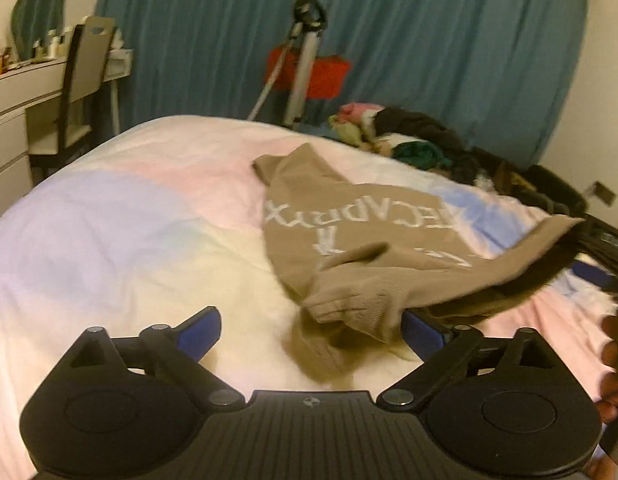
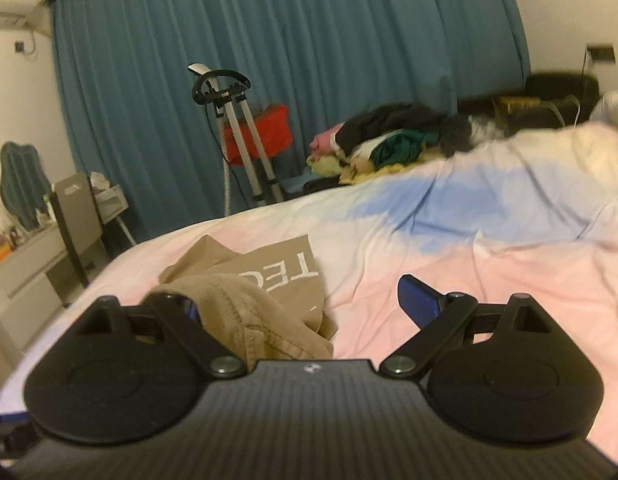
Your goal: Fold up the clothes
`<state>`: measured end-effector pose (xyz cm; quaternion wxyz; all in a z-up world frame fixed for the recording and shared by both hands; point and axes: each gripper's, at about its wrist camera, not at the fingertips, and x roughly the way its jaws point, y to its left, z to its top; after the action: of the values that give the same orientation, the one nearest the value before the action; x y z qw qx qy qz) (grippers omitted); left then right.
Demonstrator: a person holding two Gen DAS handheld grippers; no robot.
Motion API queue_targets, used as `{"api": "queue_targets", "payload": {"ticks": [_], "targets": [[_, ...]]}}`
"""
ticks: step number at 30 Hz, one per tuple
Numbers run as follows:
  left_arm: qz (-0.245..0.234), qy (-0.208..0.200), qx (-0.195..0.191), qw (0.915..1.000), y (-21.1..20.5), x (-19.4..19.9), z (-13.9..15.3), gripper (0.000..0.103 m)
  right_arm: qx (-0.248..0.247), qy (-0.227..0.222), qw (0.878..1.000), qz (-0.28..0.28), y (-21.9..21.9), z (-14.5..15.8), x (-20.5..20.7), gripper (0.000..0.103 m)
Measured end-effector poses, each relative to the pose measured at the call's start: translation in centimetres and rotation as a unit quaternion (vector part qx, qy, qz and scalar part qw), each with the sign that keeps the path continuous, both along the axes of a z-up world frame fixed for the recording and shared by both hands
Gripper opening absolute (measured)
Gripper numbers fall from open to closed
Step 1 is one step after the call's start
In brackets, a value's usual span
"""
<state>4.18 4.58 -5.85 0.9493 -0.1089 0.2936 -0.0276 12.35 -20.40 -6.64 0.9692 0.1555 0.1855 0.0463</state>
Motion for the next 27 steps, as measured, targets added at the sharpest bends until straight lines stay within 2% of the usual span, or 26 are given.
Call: {"api": "queue_targets", "payload": {"ticks": [3,8,14,17,19,22,24,27], "targets": [[-0.026,-0.023,0.008,0.9994,-1.2,-0.5,0.4,0.099,0.029,0.006,1.000,-0.011,-0.9,-0.1,0.1,0.093],[-0.072,-0.062,0.074,0.9928,-5.1,-0.2,0.4,0.100,0.070,0.019,0.997,-0.014,-2.0,-0.6,0.5,0.093],[-0.126,-0.094,0.163,0.9739,-10.5,0.4,-1.4,0.100,0.070,0.019,0.997,-0.008,-1.6,-0.5,0.4,0.093],[-0.128,-0.110,0.194,0.9664,-12.1,0.6,-2.2,0.098,0.066,0.017,0.998,-0.008,-1.4,-0.5,0.2,0.093],[-0.103,-0.127,0.207,0.9647,-12.3,0.9,-2.4,0.097,0.064,0.012,0.998,-0.010,-1.4,-0.4,0.1,0.093],[-0.023,-0.140,0.188,0.9719,-10.7,1.4,-1.8,0.097,0.059,0.005,0.998,-0.024,-1.6,-0.4,-0.2,0.093],[0.031,-0.131,0.173,0.9756,-9.1,1.7,-1.4,0.097,0.058,-0.002,0.997,-0.041,-1.8,-0.3,-0.5,0.093],[0.066,-0.112,0.172,0.9765,-7.9,1.6,-1.2,0.097,0.054,-0.017,0.997,-0.054,-1.9,-0.1,-1.0,0.093]]}}
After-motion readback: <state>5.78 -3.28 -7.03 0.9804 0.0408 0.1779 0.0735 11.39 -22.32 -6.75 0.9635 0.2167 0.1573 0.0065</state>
